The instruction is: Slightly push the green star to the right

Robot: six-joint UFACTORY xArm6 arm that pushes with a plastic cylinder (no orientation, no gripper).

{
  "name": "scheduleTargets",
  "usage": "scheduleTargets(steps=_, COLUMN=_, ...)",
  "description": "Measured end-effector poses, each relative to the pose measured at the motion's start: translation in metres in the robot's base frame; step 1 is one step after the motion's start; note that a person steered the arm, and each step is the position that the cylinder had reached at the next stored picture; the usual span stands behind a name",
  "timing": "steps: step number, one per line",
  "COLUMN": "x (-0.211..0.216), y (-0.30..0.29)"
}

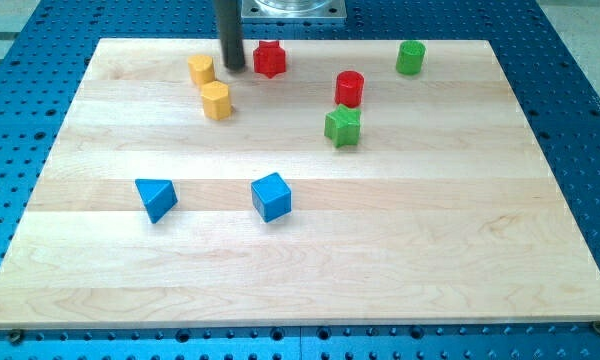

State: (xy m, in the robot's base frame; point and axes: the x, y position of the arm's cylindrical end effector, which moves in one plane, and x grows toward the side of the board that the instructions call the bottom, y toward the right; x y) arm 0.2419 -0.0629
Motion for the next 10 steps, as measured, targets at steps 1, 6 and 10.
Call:
scheduleTargets(steps=1, x=0.003, y=0.054)
scheduleTargets(steps=6, x=0.086, y=0.072)
scheduleTargets(steps=10, x=0.211, y=0.113)
